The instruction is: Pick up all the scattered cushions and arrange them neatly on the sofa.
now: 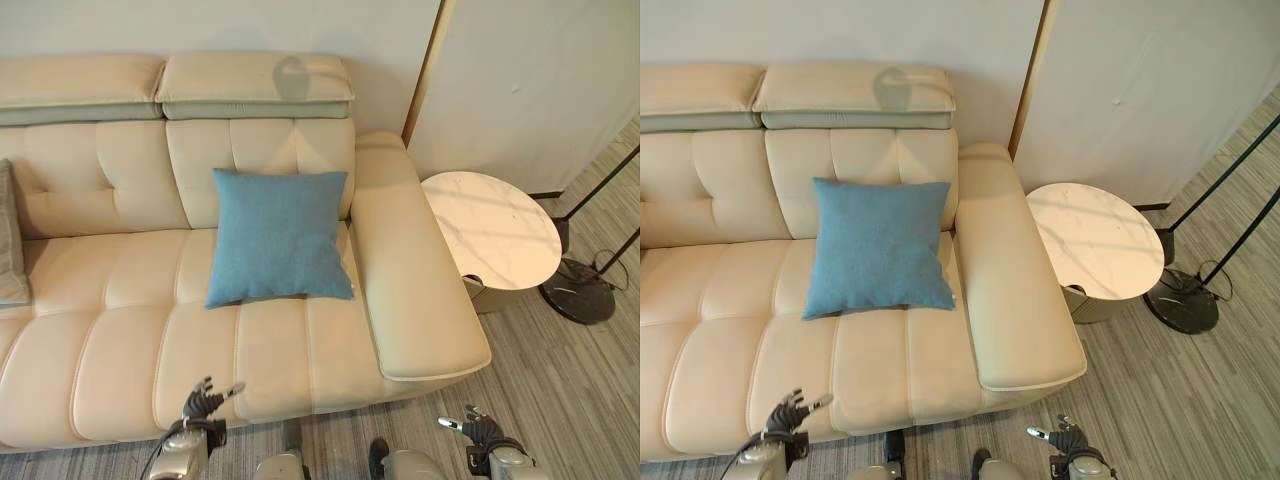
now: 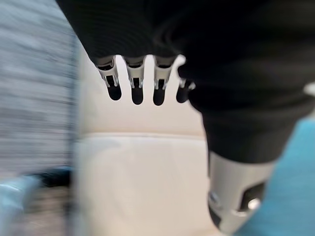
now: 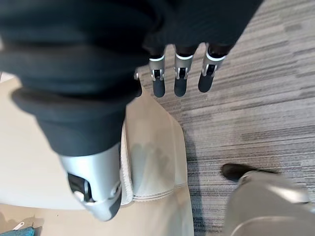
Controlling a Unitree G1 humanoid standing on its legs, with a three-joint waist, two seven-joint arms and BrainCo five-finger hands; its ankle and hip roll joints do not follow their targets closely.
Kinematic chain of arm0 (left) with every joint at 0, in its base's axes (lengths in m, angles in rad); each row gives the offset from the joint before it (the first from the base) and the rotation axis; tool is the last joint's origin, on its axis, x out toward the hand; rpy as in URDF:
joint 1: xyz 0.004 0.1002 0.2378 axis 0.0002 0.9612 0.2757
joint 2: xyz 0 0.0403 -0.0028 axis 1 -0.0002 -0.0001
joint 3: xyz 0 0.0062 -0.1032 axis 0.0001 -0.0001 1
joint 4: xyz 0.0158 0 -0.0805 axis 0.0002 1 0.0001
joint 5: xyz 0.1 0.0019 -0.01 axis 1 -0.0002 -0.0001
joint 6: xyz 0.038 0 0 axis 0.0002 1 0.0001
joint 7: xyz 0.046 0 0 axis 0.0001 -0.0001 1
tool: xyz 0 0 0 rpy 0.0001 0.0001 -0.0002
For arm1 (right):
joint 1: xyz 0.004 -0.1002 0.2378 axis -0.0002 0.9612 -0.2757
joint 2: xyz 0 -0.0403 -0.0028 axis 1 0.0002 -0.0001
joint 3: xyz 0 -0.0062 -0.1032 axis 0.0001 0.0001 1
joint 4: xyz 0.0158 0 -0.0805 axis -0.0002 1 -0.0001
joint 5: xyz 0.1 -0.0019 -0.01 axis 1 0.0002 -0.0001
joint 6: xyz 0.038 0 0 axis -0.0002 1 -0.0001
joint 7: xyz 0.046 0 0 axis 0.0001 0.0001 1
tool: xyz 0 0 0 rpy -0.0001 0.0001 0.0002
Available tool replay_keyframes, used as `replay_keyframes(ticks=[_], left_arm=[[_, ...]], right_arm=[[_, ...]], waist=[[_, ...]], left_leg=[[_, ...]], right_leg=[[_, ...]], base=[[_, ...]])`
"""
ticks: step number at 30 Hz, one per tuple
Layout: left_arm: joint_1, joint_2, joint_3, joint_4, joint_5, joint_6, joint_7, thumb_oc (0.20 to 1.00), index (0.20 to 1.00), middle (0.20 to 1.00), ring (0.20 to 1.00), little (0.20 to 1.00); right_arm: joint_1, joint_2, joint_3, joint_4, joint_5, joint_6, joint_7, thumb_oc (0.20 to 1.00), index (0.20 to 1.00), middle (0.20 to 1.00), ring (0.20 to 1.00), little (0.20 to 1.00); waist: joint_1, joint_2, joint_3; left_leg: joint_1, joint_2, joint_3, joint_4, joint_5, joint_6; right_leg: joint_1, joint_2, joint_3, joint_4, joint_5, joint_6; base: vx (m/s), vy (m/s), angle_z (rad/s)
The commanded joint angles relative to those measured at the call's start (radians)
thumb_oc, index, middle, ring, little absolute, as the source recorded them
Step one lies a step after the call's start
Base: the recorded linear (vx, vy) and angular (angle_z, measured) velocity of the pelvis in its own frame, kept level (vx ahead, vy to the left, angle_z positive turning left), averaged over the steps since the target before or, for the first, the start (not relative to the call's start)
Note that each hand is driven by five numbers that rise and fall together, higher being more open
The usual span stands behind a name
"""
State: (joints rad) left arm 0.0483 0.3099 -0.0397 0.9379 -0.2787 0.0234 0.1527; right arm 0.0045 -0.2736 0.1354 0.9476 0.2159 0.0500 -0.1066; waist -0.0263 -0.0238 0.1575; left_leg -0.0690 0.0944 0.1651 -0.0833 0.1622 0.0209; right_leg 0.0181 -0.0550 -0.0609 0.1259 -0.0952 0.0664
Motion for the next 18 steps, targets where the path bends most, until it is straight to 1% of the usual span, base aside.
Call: replay_keyframes(ticks=[1, 2, 3, 6, 7, 8, 9, 10, 11, 12, 13, 14, 16, 18], left_arm=[[-0.038, 0.019, 0.004, 0.047, 0.042, -0.009, 0.014, 1.000, 1.000, 1.000, 1.000, 1.000], [-0.038, 0.015, 0.005, 0.050, 0.038, -0.010, 0.018, 1.000, 1.000, 1.000, 1.000, 1.000], [-0.041, 0.014, 0.006, 0.042, 0.038, -0.006, 0.020, 1.000, 1.000, 1.000, 1.000, 1.000], [-0.046, -0.002, -0.003, 0.028, 0.036, -0.007, 0.029, 1.000, 1.000, 1.000, 1.000, 1.000], [-0.047, -0.006, -0.006, 0.028, 0.040, -0.010, 0.029, 1.000, 1.000, 1.000, 1.000, 1.000], [-0.049, -0.009, -0.005, 0.034, 0.045, -0.012, 0.029, 1.000, 1.000, 1.000, 1.000, 1.000], [-0.045, -0.012, -0.006, 0.029, 0.046, -0.013, 0.030, 1.000, 1.000, 1.000, 1.000, 1.000], [-0.035, -0.014, -0.006, 0.015, 0.045, -0.014, 0.029, 1.000, 1.000, 1.000, 1.000, 1.000], [-0.027, -0.017, -0.005, 0.009, 0.045, -0.013, 0.026, 1.000, 1.000, 1.000, 1.000, 1.000], [-0.022, -0.018, -0.001, 0.011, 0.044, -0.013, 0.027, 1.000, 1.000, 1.000, 1.000, 1.000], [-0.020, -0.023, 0.002, 0.018, 0.038, -0.011, 0.030, 1.000, 1.000, 1.000, 1.000, 1.000], [-0.019, -0.027, 0.004, 0.026, 0.031, -0.010, 0.030, 1.000, 1.000, 1.000, 1.000, 1.000], [-0.017, -0.036, 0.003, 0.035, 0.022, -0.005, 0.029, 1.000, 1.000, 1.000, 1.000, 1.000], [-0.016, -0.048, -0.009, 0.051, 0.034, 0.000, 0.031, 1.000, 1.000, 1.000, 1.000, 1.000]], right_arm=[[-0.046, -0.019, 0.000, -0.041, -0.010, -0.022, -0.007, 1.000, 1.000, 1.000, 1.000, 1.000], [-0.046, -0.020, 0.007, -0.055, -0.011, -0.026, -0.010, 1.000, 1.000, 1.000, 1.000, 1.000], [-0.045, -0.027, 0.009, -0.076, -0.006, -0.026, -0.017, 1.000, 1.000, 1.000, 1.000, 1.000], [-0.049, -0.036, 0.012, -0.090, 0.010, -0.038, -0.035, 1.000, 1.000, 1.000, 1.000, 1.000], [-0.051, -0.040, 0.017, -0.087, 0.006, -0.038, -0.036, 1.000, 1.000, 1.000, 1.000, 1.000], [-0.056, -0.040, 0.021, -0.089, 0.007, -0.037, -0.036, 1.000, 1.000, 1.000, 1.000, 1.000], [-0.058, -0.035, 0.024, -0.091, 0.008, -0.036, -0.036, 1.000, 1.000, 1.000, 1.000, 1.000], [-0.057, -0.030, 0.023, -0.097, 0.011, -0.034, -0.032, 1.000, 1.000, 1.000, 1.000, 1.000], [-0.055, -0.027, 0.029, -0.104, 0.012, -0.032, -0.027, 1.000, 1.000, 1.000, 1.000, 1.000], [-0.055, -0.024, 0.033, -0.099, 0.011, -0.031, -0.025, 1.000, 1.000, 1.000, 1.000, 1.000], [-0.056, -0.021, 0.047, -0.094, 0.004, -0.029, -0.022, 1.000, 1.000, 1.000, 1.000, 1.000], [-0.056, -0.018, 0.054, -0.093, 0.001, -0.027, -0.019, 1.000, 1.000, 1.000, 1.000, 1.000], [-0.055, -0.013, 0.062, -0.090, -0.007, -0.020, -0.019, 1.000, 1.000, 1.000, 1.000, 1.000], [-0.049, -0.011, 0.059, -0.087, -0.008, -0.021, -0.023, 1.000, 1.000, 1.000, 1.000, 1.000]], waist=[[-0.003, -0.012, 0.001], [-0.004, -0.007, 0.011], [-0.007, -0.002, 0.023], [-0.019, 0.011, 0.063], [-0.017, 0.010, 0.074], [-0.014, 0.003, 0.082], [-0.015, -0.006, 0.081], [-0.017, -0.012, 0.075], [-0.015, -0.019, 0.069], [-0.014, -0.021, 0.064], [-0.009, -0.025, 0.057], [-0.006, -0.024, 0.051], [-0.012, -0.010, 0.032], [-0.026, 0.010, 0.009]], left_leg=[[-0.049, -0.060, -0.033, -0.004, -0.039, -0.066], [-0.071, -0.048, -0.037, -0.004, -0.007, -0.091], [-0.088, -0.039, -0.038, -0.004, 0.014, -0.110], [-0.116, -0.020, -0.032, -0.004, 0.025, -0.137], [-0.110, -0.023, -0.035, -0.004, 0.016, -0.128], [-0.084, -0.036, -0.033, 0.005, 0.016, -0.112], [-0.082, -0.041, -0.015, 0.076, -0.019, -0.097], [-0.075, -0.044, 0.002, 0.116, -0.054, -0.086], [-0.068, -0.053, 0.014, 0.182, -0.110, -0.072], [-0.062, -0.060, 0.013, 0.207, -0.134, -0.065], [-0.049, -0.071, 0.008, 0.261, -0.190, -0.050], [-0.026, -0.079, 0.004, 0.277, -0.224, -0.043], [0.047, -0.082, 0.011, 0.186, -0.216, -0.044], [0.097, -0.078, 0.017, 0.053, -0.171, -0.053]], right_leg=[[0.065, 0.059, -0.002, -0.035, -0.064, -0.015], [0.067, 0.077, -0.004, -0.063, -0.067, -0.032], [0.067, 0.091, -0.012, -0.085, -0.063, -0.044], [0.060, 0.107, -0.054, -0.101, -0.052, -0.056], [0.053, 0.100, -0.064, -0.096, -0.047, -0.056], [0.050, 0.091, -0.067, -0.096, -0.037, -0.054], [0.044, 0.081, -0.074, -0.100, -0.024, -0.051], [0.039, 0.072, -0.080, -0.105, -0.016, -0.047], [0.035, 0.062, -0.081, -0.116, -0.007, -0.042], [0.033, 0.059, -0.082, -0.122, -0.003, -0.040], [0.033, 0.052, -0.081, -0.134, 0.003, -0.037], [0.031, 0.052, -0.077, -0.137, 0.004, -0.034], [0.027, 0.062, -0.079, -0.148, 0.005, -0.028], [0.019, 0.075, -0.098, -0.159, 0.005, -0.024]], base=[[-0.29, -0.238, -0.23], [-0.42, -0.327, -0.09], [-0.43, -0.317, 0.10], [-0.41, -0.251, 0.30], [-0.37, -0.177, 0.36], [-0.33, -0.152, 0.30], [-0.27, -0.126, 0.22], [-0.23, -0.108, 0.10], [-0.17, -0.069, 0.03], [-0.14, -0.050, 0.05], [-0.11, -0.028, 0.04], [-0.08, -0.007, -0.06], [-0.04, 0.024, -0.11], [-0.05, 0.042, 0.03]])
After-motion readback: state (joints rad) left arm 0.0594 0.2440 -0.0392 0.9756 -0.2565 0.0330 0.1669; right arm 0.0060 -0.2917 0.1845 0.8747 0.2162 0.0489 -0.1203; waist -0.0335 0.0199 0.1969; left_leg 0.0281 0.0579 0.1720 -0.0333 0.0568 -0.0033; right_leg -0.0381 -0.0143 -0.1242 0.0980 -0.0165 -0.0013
